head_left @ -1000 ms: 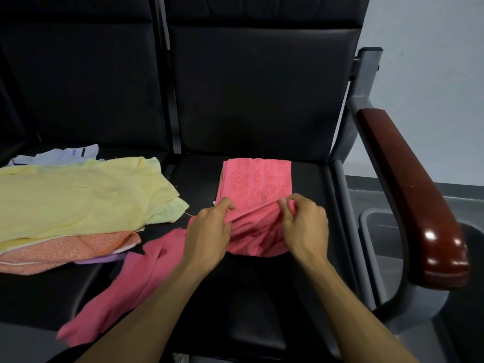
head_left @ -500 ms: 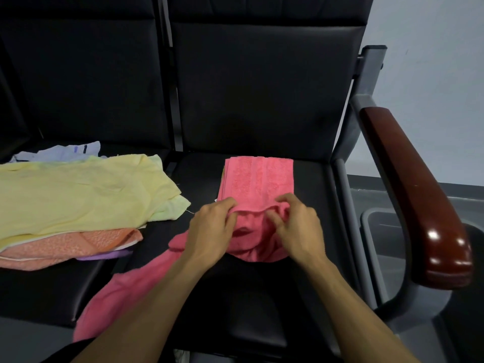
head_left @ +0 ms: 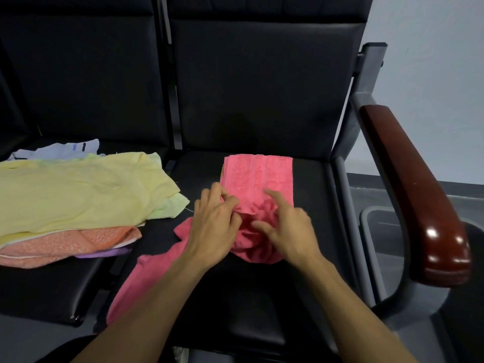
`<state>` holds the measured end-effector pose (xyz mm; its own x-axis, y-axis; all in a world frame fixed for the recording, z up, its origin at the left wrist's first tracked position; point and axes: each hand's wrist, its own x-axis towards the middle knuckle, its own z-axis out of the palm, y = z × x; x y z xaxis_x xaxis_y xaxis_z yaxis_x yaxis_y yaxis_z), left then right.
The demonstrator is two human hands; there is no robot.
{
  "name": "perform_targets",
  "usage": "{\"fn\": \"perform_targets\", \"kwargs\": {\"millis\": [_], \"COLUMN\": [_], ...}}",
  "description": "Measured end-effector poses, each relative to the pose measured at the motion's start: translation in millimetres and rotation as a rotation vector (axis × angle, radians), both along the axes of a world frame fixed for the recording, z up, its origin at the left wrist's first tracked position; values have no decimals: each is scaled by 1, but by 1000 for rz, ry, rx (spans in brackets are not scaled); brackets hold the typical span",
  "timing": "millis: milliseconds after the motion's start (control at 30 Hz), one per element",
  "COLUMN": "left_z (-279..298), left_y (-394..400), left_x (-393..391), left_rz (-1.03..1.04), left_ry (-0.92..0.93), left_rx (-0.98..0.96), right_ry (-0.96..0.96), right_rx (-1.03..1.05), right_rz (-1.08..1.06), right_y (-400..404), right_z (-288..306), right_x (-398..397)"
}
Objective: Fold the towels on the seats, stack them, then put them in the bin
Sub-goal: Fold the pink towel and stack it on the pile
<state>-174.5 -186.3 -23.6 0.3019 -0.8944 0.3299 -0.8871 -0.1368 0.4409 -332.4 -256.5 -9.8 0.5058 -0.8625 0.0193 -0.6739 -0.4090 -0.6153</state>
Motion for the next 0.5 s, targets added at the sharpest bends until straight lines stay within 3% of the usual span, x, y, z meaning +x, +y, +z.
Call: {"fn": "perform_targets", "kwargs": {"millis": [100,233,333,500], "left_z": [3,6,8,6], "left_y": [0,1,3,4], "left_x": [-8,-1,5,0], "left_rz": [-62,26,68,-49], "left_ry": [3,-35,-70,-36], "left_rx": [31,77,85,12], "right_ry": [-64,-275,-279,-112], "right_rx": [-120,-189,-150,-23], "right_rz": [93,-219,-332,24], "right_y": [5,2,-2,6], "right_z": [1,4,5,2], "right_x": [9,9,4,8]}}
